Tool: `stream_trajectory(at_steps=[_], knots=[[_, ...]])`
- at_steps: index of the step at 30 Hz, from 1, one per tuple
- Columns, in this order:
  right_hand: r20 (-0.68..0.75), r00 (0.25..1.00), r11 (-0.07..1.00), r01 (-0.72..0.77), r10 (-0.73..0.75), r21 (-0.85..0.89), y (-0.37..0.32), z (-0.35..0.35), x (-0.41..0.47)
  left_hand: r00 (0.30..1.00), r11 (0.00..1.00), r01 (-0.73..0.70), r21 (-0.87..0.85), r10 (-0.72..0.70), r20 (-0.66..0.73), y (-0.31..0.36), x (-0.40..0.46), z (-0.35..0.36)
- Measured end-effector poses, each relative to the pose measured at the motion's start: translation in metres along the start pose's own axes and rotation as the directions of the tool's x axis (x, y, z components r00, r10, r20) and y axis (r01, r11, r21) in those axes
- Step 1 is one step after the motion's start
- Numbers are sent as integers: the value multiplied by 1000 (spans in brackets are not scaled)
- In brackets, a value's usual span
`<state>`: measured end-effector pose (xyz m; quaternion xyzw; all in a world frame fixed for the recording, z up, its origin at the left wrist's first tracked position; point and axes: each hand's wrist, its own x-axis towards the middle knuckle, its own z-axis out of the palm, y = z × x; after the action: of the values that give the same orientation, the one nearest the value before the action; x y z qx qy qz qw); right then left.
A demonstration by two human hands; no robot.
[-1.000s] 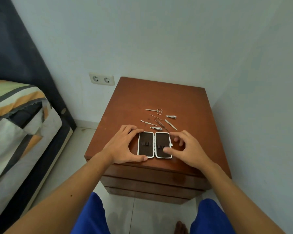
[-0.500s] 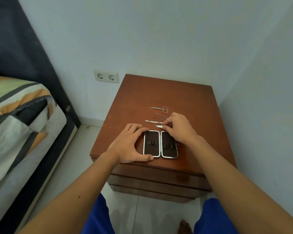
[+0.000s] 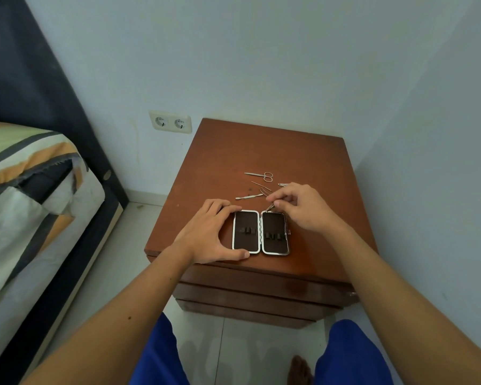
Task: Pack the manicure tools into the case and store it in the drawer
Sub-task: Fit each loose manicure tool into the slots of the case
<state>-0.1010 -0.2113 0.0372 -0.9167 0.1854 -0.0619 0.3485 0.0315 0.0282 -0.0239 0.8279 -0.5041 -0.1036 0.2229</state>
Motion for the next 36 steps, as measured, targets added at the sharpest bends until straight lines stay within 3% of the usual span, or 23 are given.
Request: stream_trajectory(at_steps=[4, 11, 22, 36], knots=[[90, 992, 983, -103, 89, 155, 6, -6, -2, 1000, 1000, 4, 7, -4, -2, 0, 0, 1], [195, 978, 988, -102, 78, 113, -1, 3, 1, 999, 1000, -20, 16, 20, -30, 1, -1, 0], [2, 999, 998, -36, 36, 44, 5, 28, -16, 997, 999, -37, 13, 38, -64, 1, -2, 2], [93, 995, 999, 45, -43, -16, 3, 22, -27, 998, 999, -25, 25, 26, -48, 2, -2, 1]])
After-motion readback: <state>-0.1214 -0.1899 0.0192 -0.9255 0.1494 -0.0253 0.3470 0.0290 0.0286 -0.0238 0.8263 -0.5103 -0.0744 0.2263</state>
